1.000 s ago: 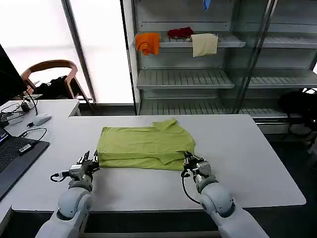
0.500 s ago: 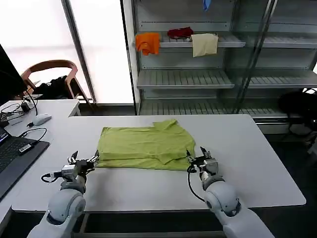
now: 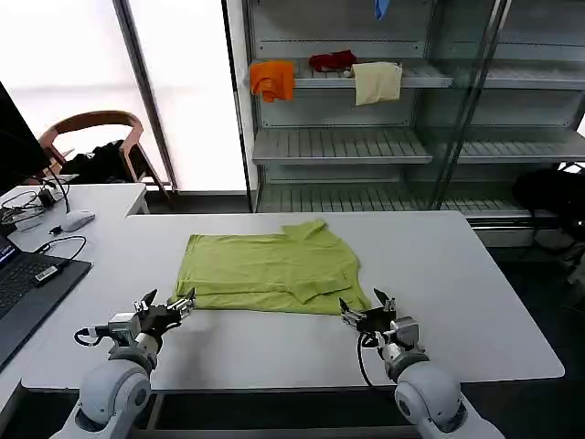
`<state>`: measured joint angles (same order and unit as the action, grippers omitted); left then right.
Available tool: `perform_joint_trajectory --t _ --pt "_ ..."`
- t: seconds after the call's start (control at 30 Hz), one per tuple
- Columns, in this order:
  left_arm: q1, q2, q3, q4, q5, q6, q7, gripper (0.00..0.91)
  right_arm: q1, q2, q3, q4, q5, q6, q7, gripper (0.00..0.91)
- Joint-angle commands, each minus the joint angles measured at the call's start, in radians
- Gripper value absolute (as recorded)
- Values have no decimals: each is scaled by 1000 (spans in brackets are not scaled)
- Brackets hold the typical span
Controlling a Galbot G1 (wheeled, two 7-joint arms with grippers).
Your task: Fold and organize the clothes.
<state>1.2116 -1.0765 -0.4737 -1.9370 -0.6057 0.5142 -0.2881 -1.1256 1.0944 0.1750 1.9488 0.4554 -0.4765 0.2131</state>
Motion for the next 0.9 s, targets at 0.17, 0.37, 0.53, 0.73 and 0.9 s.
perform_joint_trajectory --t 0.17,0.37,0.53,0.73,0.9 --pt "7 5 -11 43 -29 3 42 907 -30 1 1 -15 5 19 -25 685" --pt "7 3 -8 52 -28 -3 47 736 -30 4 -5 -25 6 19 -23 423" --pt "9 2 -8 57 -28 -7 51 393 -31 6 -11 -20 5 20 -23 242" --pt "12 1 -6 65 -26 -15 62 60 -32 7 -10 -23 4 22 -24 191" --pt "0 2 -4 93 -25 -19 72 20 -34 7 -8 -22 3 23 -23 181"
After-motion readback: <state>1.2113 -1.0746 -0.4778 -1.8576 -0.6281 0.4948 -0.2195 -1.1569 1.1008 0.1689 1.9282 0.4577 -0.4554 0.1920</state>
